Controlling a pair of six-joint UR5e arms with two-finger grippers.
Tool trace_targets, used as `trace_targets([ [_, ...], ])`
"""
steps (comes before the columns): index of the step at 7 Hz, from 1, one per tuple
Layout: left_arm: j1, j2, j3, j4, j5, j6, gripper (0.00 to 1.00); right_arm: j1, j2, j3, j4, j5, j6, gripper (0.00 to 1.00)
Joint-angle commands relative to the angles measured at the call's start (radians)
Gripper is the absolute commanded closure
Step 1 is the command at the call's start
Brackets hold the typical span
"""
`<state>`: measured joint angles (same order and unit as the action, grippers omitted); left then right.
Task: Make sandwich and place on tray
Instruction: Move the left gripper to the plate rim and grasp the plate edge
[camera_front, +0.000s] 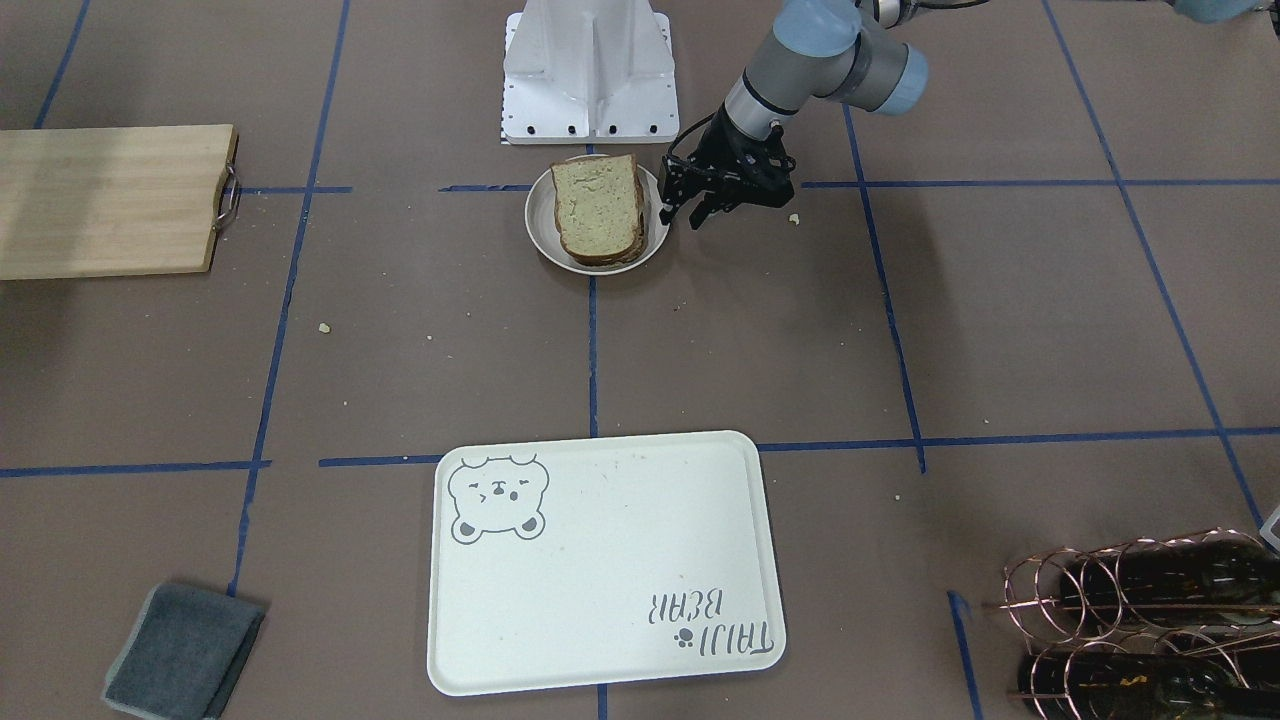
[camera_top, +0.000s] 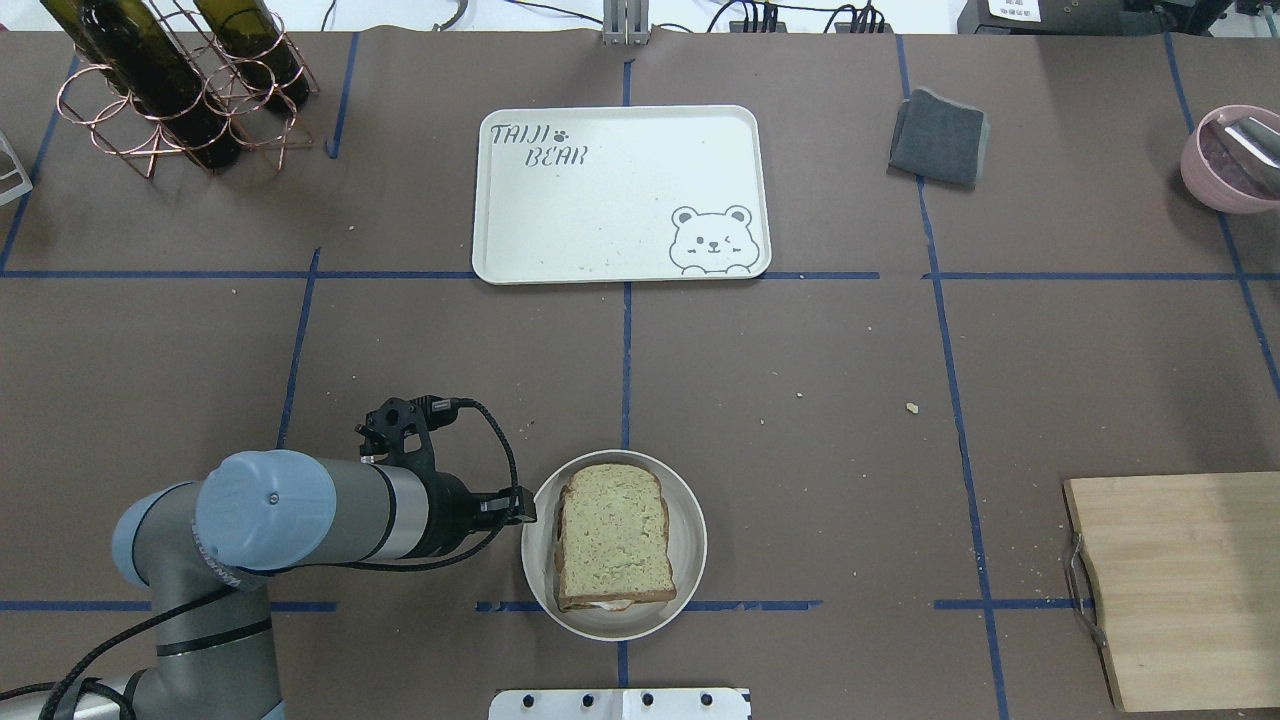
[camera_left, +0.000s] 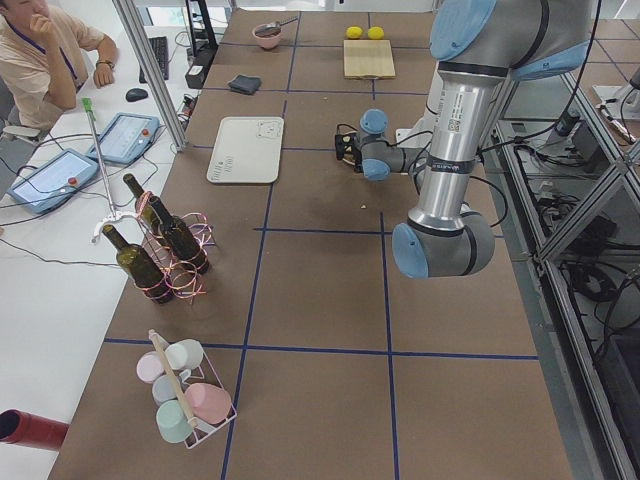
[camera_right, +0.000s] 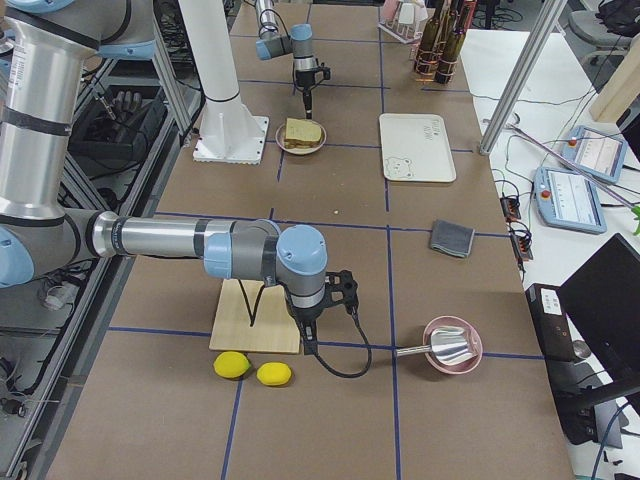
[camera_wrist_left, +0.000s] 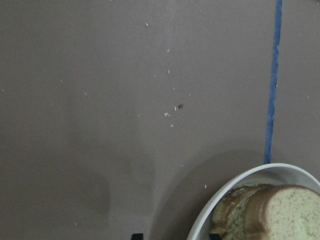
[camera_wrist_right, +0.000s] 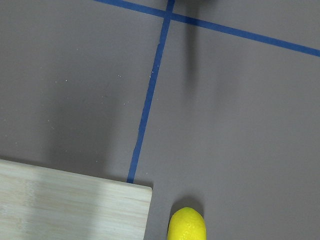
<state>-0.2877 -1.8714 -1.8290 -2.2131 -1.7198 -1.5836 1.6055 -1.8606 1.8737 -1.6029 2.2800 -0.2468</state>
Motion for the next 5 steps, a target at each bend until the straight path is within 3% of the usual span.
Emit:
trace_targets([
  [1,0.024,-0.009,0.016,0.001,0.003,-0.002,0.55,-0.001,-0.002,-0.002,0.000,-0.002,0.000,0.00],
  [3,0.030,-0.026,0.034,0.001,0.003,-0.002,0.59,0.001,-0.002,-0.002,0.000,-0.004,0.000,0.00],
  [5,0.030,-0.034,0.036,0.001,0.002,0.002,1.00,-0.001,-0.002,-0.002,0.000,-0.008,0.000,0.00],
])
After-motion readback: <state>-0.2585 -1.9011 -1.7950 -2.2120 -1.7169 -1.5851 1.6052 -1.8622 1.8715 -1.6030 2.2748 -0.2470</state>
